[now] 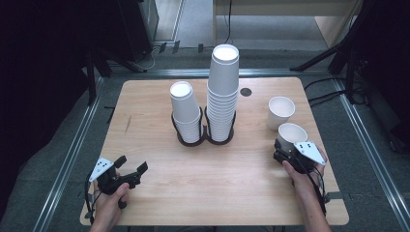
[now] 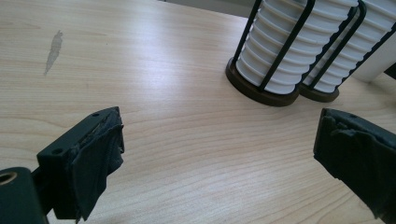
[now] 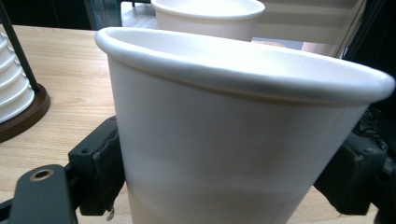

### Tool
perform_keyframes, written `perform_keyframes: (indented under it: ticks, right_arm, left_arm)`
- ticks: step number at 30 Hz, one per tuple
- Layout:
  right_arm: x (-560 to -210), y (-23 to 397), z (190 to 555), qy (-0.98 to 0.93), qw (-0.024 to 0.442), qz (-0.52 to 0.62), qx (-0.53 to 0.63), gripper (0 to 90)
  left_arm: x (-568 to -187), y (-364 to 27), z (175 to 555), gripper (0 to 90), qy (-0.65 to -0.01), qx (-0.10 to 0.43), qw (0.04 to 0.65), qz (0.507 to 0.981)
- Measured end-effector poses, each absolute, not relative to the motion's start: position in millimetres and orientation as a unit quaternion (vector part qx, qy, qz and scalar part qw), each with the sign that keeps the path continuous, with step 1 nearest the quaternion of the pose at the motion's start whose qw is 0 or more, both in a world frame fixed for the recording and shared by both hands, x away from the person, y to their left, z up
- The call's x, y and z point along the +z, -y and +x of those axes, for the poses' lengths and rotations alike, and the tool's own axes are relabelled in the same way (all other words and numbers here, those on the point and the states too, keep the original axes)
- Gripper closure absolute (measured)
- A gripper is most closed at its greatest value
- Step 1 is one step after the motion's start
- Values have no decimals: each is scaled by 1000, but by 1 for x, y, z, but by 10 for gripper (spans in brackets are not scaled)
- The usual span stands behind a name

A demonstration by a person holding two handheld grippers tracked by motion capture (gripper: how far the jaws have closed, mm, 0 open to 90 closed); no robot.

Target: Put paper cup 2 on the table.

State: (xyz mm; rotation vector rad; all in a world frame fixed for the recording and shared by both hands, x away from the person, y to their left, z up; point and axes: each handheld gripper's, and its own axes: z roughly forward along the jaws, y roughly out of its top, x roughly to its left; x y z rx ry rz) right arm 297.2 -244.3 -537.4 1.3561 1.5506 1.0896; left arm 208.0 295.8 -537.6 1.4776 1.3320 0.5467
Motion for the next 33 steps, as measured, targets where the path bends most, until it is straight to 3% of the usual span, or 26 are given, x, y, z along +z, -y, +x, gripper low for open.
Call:
perform_keyframes:
  ticks: [14, 19, 33]
  right_arm:
    - [-538, 243, 295, -608, 394, 538, 431, 122]
    - [-535, 244, 295, -616, 380, 528, 444, 2]
    - [-528, 247, 285, -614, 377, 518, 460, 0]
  left_arm:
    - [-538, -295, 208, 19, -553, 228, 513, 615]
    - [-538, -294, 208, 19, -552, 228, 513, 616]
    - [-538, -293, 207, 19, -552, 230, 511, 617]
